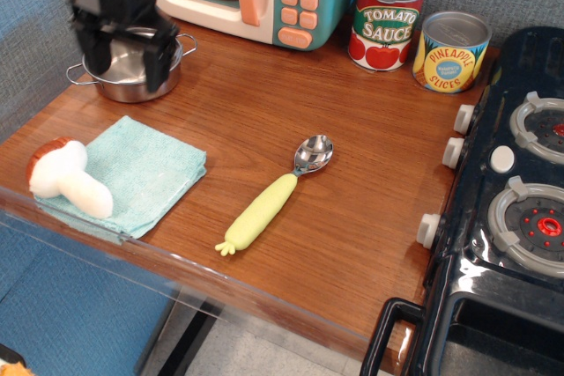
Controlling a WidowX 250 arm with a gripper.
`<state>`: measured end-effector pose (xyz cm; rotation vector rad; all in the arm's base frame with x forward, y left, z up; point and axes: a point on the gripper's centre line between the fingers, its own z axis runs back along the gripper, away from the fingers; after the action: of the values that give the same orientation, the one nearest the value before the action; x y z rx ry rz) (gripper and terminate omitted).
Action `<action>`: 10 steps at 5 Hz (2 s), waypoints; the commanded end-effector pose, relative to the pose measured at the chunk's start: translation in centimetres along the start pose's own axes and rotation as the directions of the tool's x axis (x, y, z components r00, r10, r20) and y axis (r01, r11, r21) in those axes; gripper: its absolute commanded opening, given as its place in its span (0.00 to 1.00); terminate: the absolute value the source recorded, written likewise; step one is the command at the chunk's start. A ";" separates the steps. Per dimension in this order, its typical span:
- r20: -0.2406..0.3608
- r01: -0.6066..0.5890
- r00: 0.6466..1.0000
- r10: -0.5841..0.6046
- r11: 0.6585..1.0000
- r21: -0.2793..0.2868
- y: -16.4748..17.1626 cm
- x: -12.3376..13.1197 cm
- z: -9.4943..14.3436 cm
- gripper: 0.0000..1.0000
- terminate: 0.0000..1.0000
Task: Move the mushroom from the cloth to the right of the spoon.
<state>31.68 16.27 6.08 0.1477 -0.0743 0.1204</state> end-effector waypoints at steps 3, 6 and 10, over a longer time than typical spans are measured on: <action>-0.021 0.048 0.999 -0.048 0.999 -0.013 1.8 -7.0 -0.1 1.00 0.00; -0.070 0.000 0.998 -0.003 0.999 -0.045 1.8 -5.4 -1.0 0.00 0.00; 0.046 0.251 0.968 -0.248 0.964 -0.088 -15.8 -6.6 6.3 0.00 0.00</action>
<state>26.44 -1.59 8.15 0.0627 -0.0472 -0.1503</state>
